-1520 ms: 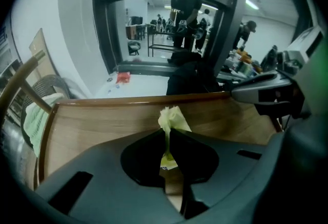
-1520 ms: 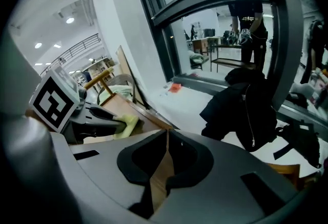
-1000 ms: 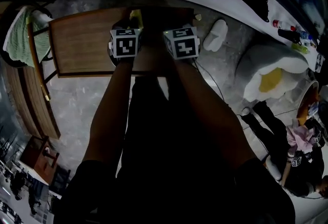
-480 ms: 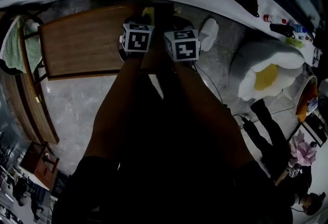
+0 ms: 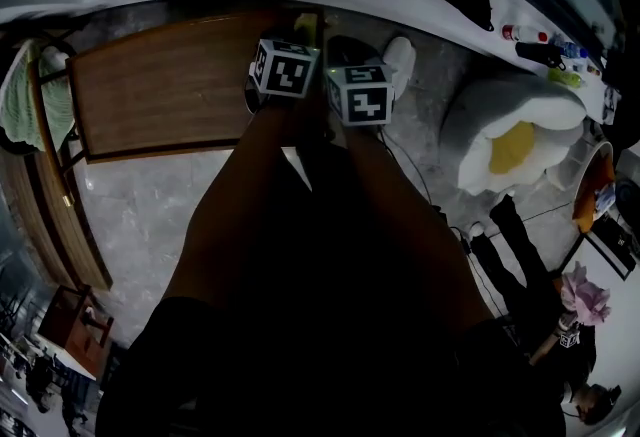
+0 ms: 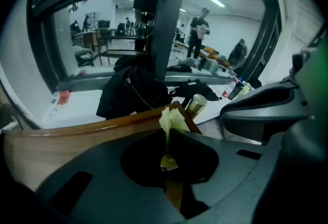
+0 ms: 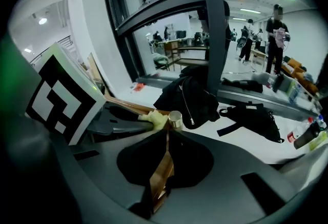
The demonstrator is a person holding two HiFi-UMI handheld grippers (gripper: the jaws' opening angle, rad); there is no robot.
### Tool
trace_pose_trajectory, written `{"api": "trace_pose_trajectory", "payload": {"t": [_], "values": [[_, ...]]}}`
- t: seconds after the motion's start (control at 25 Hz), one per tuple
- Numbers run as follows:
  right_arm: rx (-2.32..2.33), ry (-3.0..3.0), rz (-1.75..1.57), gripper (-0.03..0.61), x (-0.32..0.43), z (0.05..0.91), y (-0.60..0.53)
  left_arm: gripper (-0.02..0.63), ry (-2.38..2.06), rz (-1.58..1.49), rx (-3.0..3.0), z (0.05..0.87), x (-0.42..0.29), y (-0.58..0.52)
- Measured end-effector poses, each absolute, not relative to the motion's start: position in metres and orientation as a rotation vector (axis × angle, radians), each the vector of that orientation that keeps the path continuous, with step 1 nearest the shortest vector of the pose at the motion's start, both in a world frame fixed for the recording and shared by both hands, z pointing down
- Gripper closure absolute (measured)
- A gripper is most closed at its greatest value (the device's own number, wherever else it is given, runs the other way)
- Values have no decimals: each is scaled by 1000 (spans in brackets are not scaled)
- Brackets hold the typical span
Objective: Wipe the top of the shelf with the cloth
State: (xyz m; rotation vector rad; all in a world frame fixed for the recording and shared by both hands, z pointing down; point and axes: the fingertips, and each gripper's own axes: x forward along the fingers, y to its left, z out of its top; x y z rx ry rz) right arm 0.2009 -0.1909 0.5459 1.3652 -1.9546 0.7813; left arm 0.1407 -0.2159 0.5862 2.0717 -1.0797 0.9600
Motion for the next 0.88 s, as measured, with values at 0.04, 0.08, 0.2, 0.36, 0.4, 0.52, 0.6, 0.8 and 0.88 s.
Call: {"api": "trace_pose_trajectory", "payload": {"t": [0.04, 0.08, 0.2, 0.36, 0.4, 0.52, 0.6, 0.8, 0.88], "values": [[1364, -1958, 776, 552, 199, 544, -191, 583, -1075, 965, 2082, 587, 141, -216], [1362, -1962, 769, 552, 196, 542, -191, 583, -1066, 963, 2091, 587, 141, -216], [1351, -1981, 751, 551, 183, 538, -194, 583, -1037, 894, 2099, 585, 137, -216], [1303, -2033, 757, 552, 141, 531, -197, 583, -1044, 815, 2100, 567, 105, -208], [1291, -2046, 755, 552, 128, 530, -199, 583, -1062, 796, 2092, 562, 91, -207], [1246, -2103, 733, 552, 79, 531, -202, 583, -1149, 710, 2050, 547, 33, -204], [1187, -2150, 721, 552, 36, 529, -200, 583, -1221, 690, 2014, 541, -17, -200], [1003, -2259, 726, 551, -78, 528, -180, 583, -1381, 699, 1886, 539, -150, -181], [954, -2284, 730, 552, -115, 529, -172, 583, -1434, 713, 1831, 542, -198, -172]]}}
